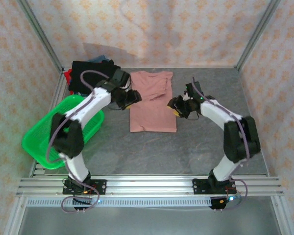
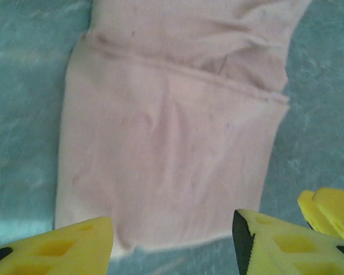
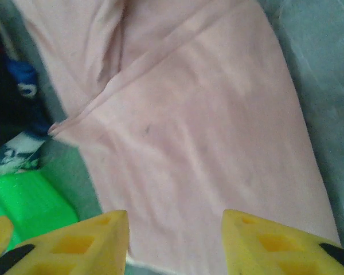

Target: Fold and stack the t-shirts

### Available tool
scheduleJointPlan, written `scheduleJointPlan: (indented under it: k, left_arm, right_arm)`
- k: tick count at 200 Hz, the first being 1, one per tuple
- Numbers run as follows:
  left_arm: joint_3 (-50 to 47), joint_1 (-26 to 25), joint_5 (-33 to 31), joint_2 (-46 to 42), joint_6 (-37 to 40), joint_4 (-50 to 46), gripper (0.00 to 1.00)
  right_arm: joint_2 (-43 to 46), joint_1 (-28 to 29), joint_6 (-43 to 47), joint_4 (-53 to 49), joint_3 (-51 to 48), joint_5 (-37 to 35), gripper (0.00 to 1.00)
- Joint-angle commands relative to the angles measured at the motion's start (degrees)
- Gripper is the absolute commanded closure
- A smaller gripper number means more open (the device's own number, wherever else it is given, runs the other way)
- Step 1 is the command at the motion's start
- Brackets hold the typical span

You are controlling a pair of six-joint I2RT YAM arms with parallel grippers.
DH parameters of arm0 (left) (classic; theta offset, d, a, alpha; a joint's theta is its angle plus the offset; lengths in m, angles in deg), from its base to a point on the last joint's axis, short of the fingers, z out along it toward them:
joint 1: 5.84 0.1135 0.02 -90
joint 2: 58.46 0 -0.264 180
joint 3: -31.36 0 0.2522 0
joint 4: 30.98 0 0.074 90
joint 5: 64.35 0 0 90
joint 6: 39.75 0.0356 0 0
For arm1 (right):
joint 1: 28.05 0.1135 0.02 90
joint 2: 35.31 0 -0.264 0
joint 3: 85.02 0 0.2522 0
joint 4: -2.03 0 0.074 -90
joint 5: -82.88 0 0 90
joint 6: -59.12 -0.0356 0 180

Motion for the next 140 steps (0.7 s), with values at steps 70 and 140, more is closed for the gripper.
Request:
scheduleJointPlan:
  k: [70,140]
  left_arm:
    - [-33.21,-1.79,7.06,-13.20,-12.60,20.86,0.47]
    - [-35.12,-1.88,6.07,-7.47,-14.29,27.40,0.54]
  right_arm:
    - [7.11,-0.15,-5.34,8.71,-19.39,2.86,0.49]
    - [2.87,-0.12,-5.73,11.69,-18.55,2.91,0.50]
